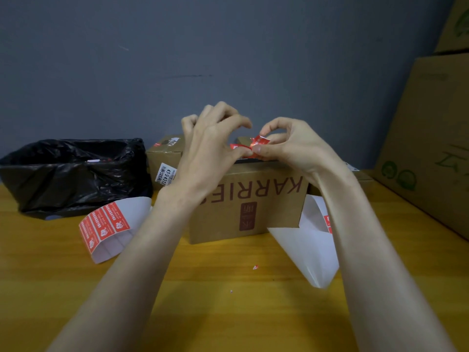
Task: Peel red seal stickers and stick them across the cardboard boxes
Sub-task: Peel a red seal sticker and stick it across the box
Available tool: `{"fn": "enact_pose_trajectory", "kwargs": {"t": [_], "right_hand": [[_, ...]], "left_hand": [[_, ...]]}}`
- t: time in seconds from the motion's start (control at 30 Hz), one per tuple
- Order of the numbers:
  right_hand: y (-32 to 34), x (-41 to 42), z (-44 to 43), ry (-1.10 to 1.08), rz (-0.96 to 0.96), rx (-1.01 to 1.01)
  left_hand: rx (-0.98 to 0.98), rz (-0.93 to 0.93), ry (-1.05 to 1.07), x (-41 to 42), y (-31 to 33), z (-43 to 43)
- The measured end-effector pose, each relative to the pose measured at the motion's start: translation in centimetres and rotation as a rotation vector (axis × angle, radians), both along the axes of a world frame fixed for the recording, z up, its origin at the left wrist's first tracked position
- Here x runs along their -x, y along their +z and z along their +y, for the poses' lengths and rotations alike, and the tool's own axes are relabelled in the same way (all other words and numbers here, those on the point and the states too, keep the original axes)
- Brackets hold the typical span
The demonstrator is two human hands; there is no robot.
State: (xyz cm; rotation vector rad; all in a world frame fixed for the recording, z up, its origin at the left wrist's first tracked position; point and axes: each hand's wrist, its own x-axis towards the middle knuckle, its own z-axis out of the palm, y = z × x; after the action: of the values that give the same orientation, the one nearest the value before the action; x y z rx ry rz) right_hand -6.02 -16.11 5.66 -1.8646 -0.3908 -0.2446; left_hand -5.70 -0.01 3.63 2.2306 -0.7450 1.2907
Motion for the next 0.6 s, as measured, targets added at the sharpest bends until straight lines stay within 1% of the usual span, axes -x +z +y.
{"fn": "enact_pose_trajectory", "kwargs": {"t": [0.13, 0.27, 0.37, 0.47, 0.6], "right_hand": [[-0.27, -0.48, 0.08, 0.002, 0.045, -0.012], [-0.33, -0.57, 0.16, 0.086, 0.123, -0.142], [-0.33, -0.62, 0.07, 0.107, 0.159, -0.187], [-0.52, -0.84, 0.09, 0.079, 0.124, -0.177], [-0.56, -0.82, 0.14, -0.036, -0.033, -0.008]], "left_hand": [[-0.047, -0.036, -0.058, -0.15, -0.01, 0.35], [-0.111, -0.103, -0.119, -0.19, 0.08, 0.45], [-0.134, -0.134, -0.209, 0.15, 0.43, 0.27], [-0.159, -0.142, -0.279, 0.37, 0.5, -0.22], [-0.211, -0.104, -0.28, -0.05, 0.17, -0.29]]}}
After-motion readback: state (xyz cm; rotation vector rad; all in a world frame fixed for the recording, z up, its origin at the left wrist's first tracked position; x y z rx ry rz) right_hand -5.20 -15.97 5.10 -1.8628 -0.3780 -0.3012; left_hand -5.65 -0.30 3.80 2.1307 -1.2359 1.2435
